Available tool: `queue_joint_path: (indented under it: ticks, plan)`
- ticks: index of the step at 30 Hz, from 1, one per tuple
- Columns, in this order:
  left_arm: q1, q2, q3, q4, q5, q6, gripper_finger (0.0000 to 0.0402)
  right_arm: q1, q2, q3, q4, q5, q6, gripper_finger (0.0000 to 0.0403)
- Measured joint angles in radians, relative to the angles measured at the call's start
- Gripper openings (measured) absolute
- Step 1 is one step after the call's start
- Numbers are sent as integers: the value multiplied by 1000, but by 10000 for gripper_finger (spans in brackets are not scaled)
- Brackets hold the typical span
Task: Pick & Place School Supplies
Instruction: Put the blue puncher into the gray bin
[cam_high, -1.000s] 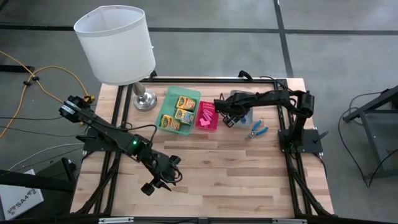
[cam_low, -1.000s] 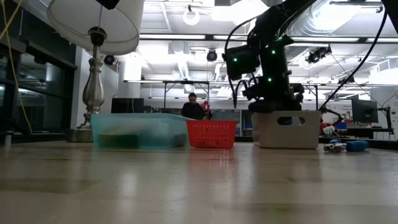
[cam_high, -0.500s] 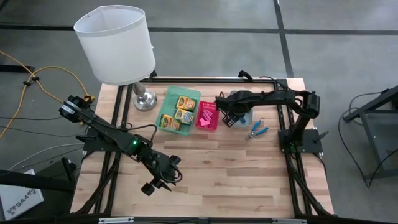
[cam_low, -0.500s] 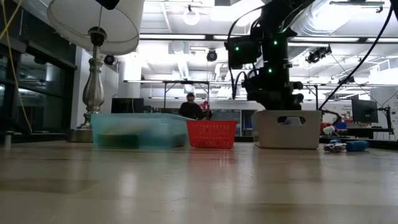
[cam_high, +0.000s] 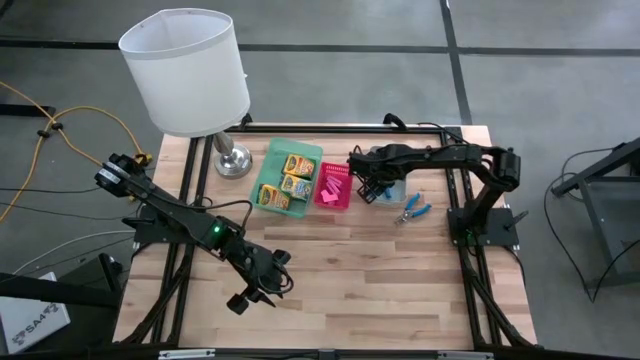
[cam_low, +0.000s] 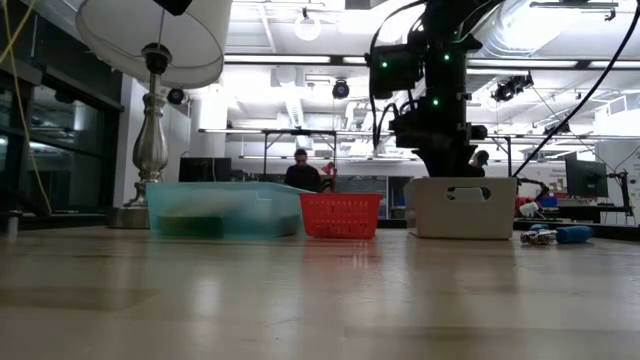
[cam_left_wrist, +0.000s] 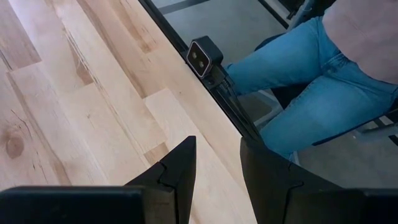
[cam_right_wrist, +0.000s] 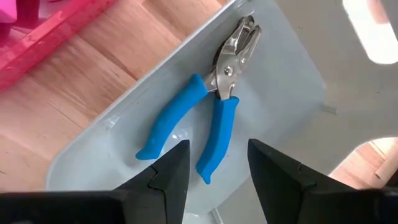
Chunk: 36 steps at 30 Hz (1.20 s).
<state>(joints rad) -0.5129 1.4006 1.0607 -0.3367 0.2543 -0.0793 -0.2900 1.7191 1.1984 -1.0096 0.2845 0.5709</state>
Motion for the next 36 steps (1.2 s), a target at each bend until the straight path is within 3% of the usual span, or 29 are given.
queue_joint_path:
  ticks: [18,25,36]
  plan:
    - [0,0,0,0,2,0,122,-1,-13,0,-27,-7,2,153]
    - [0,0,0,0,3,0,122,3,-101,-1,-83,-46,-22,153]
    - [0,0,0,0,4,1,122,77,-278,-1,-152,-201,-78,153]
